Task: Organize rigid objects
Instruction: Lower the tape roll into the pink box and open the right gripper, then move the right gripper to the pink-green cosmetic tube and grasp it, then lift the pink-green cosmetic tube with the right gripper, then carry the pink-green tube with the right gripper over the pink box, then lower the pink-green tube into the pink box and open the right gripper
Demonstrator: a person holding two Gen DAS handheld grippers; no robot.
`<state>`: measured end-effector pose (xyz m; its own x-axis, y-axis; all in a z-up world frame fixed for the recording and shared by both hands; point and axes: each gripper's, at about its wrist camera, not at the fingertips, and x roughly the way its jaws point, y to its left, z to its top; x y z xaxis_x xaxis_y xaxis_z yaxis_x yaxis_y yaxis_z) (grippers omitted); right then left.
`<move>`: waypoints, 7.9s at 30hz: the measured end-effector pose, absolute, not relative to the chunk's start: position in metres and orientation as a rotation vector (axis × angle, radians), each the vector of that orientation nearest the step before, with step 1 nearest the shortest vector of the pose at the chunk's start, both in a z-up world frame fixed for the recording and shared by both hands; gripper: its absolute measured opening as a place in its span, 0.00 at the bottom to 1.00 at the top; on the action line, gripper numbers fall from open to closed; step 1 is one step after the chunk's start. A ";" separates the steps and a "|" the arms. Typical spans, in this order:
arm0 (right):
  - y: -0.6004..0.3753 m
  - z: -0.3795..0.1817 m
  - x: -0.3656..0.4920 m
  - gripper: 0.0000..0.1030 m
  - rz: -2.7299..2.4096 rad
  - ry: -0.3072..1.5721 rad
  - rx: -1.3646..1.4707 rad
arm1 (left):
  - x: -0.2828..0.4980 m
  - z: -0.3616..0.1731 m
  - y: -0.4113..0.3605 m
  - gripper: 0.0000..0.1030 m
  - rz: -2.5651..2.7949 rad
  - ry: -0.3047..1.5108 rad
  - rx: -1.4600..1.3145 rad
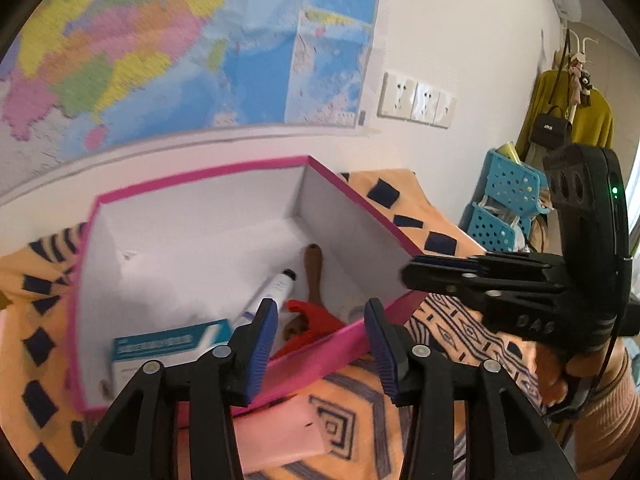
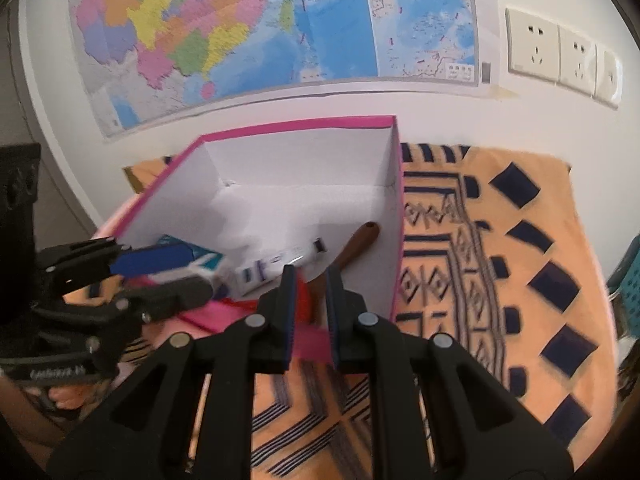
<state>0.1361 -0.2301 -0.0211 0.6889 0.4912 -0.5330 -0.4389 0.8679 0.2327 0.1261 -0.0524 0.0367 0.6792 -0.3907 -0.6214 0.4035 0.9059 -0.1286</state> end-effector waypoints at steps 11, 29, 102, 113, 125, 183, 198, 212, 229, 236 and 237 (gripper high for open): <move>-0.246 -0.036 0.078 0.17 0.632 0.651 0.124 | 0.081 0.025 0.006 0.49 -0.358 0.725 -0.004; -0.206 -0.122 0.025 0.19 0.859 0.954 0.202 | 0.047 -0.041 0.035 0.49 -0.291 0.912 -0.101; -0.231 -0.110 0.068 0.35 0.646 0.855 0.258 | 0.039 -0.036 -0.026 0.45 -0.375 0.907 -0.045; -0.238 -0.099 0.063 0.35 0.624 0.816 0.238 | 0.040 -0.024 -0.029 0.45 -0.396 0.874 -0.042; -0.240 -0.078 0.062 0.35 0.609 0.753 0.205 | 0.046 -0.004 -0.033 0.45 -0.403 0.812 -0.040; -0.252 -0.012 0.106 0.35 0.568 0.586 0.144 | 0.096 0.037 -0.047 0.46 -0.390 0.677 0.018; -0.248 -0.012 0.122 0.35 0.559 0.603 0.143 | 0.114 0.035 -0.046 0.46 -0.372 0.687 0.012; -0.246 -0.015 0.136 0.35 0.545 0.624 0.139 | 0.129 0.031 -0.047 0.46 -0.360 0.707 0.017; -0.234 -0.025 0.155 0.36 0.516 0.669 0.097 | 0.157 0.013 -0.041 0.46 -0.349 0.787 -0.014; -0.231 -0.027 0.157 0.36 0.484 0.676 0.068 | 0.163 0.009 -0.040 0.46 -0.347 0.800 -0.013; -0.231 -0.027 0.157 0.36 0.477 0.676 0.065 | 0.163 0.009 -0.040 0.46 -0.346 0.801 -0.014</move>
